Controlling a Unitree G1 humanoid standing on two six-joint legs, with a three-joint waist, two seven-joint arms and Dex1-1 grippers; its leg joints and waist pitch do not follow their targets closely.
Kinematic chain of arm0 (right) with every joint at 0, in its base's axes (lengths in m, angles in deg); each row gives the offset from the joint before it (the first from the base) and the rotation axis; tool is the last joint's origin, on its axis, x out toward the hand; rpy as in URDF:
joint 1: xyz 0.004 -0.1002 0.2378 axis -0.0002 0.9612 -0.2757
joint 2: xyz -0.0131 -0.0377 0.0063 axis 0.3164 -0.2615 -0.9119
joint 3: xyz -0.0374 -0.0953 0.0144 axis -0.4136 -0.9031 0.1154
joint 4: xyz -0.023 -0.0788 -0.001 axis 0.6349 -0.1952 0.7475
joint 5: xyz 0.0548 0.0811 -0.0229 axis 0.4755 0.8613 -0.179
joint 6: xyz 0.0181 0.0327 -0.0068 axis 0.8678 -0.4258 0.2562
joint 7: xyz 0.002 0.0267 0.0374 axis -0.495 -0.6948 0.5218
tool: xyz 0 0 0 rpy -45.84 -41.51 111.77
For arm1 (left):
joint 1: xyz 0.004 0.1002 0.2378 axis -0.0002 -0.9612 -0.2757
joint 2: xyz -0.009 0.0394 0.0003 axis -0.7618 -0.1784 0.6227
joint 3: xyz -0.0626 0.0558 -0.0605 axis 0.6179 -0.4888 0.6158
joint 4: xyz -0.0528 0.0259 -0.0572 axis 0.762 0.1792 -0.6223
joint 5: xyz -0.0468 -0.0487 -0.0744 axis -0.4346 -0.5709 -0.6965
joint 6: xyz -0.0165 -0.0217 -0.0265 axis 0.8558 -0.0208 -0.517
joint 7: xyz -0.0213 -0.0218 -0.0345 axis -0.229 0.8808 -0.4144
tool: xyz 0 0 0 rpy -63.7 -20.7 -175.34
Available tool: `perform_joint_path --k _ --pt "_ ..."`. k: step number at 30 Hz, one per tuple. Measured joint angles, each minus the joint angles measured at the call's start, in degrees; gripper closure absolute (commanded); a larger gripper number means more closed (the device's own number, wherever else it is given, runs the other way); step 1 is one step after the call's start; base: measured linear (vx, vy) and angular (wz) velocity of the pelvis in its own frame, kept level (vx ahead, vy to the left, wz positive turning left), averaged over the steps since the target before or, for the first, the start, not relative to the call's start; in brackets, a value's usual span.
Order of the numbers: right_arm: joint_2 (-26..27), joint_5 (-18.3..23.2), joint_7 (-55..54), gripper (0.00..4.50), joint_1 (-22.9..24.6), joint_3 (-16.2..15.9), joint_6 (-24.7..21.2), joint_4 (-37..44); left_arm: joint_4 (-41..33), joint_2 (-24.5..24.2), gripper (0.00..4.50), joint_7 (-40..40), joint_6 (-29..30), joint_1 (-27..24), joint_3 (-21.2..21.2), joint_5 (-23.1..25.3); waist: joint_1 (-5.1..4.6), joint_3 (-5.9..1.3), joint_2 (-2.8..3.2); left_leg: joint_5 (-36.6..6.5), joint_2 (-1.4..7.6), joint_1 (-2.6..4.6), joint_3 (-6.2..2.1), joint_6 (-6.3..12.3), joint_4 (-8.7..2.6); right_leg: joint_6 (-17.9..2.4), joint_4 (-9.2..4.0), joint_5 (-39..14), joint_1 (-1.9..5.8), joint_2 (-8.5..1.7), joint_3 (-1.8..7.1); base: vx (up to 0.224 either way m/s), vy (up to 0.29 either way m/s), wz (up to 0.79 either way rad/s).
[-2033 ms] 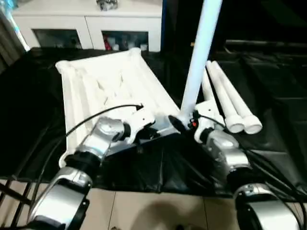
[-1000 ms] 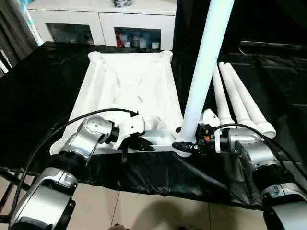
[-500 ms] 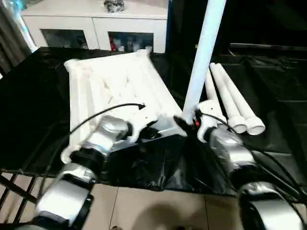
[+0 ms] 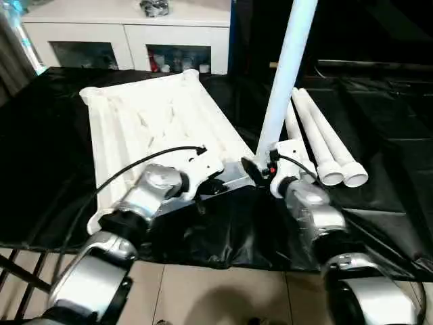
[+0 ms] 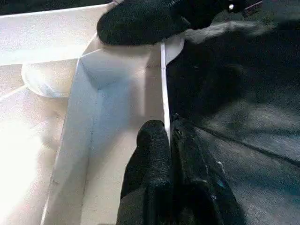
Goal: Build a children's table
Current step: Rotate leg to tighten
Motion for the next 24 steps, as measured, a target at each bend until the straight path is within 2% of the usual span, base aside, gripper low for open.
perform_joint_path --k 3,7,8,11,12,18,24 --pt "-3.5 0.7 10.4 0.62 1.7 -1.6 0.0 2.9 -1.0 -1.8 4.50 4.8 -1.1 -0.4 -0.1 -1.0 0.63 0.01 0.03 0.0 0.20 0.03 0.02 0.00 -0.12 0.2 0.50 -0.1 -0.14 0.08 0.01 0.068 -0.030 0.07" --pt "-6.7 2.0 19.8 0.62 2.5 -2.9 -2.0 6.1 -1.2 -3.0 4.50 8.6 -2.3 -0.4 -0.1 -1.8 1.72 0.01 0.04 0.1 0.32 -0.50 0.06 0.38 -0.09 -0.1 1.13 -0.6 -0.69 0.12 -0.04 0.000 0.000 0.00" --pt "-7.6 2.6 22.7 0.88 2.9 -3.3 -2.9 7.1 -1.3 -3.5 4.50 10.0 -2.5 -0.4 -0.2 -2.1 2.00 0.01 0.03 0.1 0.33 -0.79 0.04 0.39 -0.03 -0.1 1.26 -0.6 -0.89 0.12 -0.04 0.000 0.000 0.00" --pt "-10.5 3.1 29.6 0.99 3.1 -5.4 -5.0 8.9 -1.4 -5.0 4.50 14.2 -2.6 -0.4 -0.7 -2.8 2.54 0.01 0.04 0.1 0.42 -0.84 0.06 0.39 0.10 -0.1 1.33 -0.6 -0.92 0.13 -0.09 0.000 0.000 0.00" --pt "-10.9 3.1 31.4 1.20 3.1 -5.8 -5.3 8.9 -1.4 -5.3 4.50 15.3 -2.6 -0.4 -0.8 -2.9 2.66 0.01 0.04 0.1 0.46 -0.82 0.10 0.39 0.18 -0.1 1.34 -0.6 -0.87 0.13 -0.09 0.000 0.000 0.00" --pt "-11.6 3.0 35.1 1.67 3.1 -7.0 -5.6 8.9 -1.2 -6.3 4.50 18.0 -3.2 -0.4 -1.3 -2.9 2.94 0.01 0.04 0.0 0.68 -0.66 0.52 0.04 0.47 -0.2 1.36 -0.5 -0.78 0.10 0.02 0.000 0.000 0.00" --pt "-12.1 2.8 36.3 1.74 3.2 -7.8 -6.9 10.5 -0.7 -6.9 4.50 19.2 -4.1 -0.2 -1.3 -2.9 3.18 0.01 0.04 0.0 0.70 -0.70 0.55 0.04 0.50 -0.1 1.40 -0.6 -0.79 0.09 0.03 0.000 0.000 0.00"
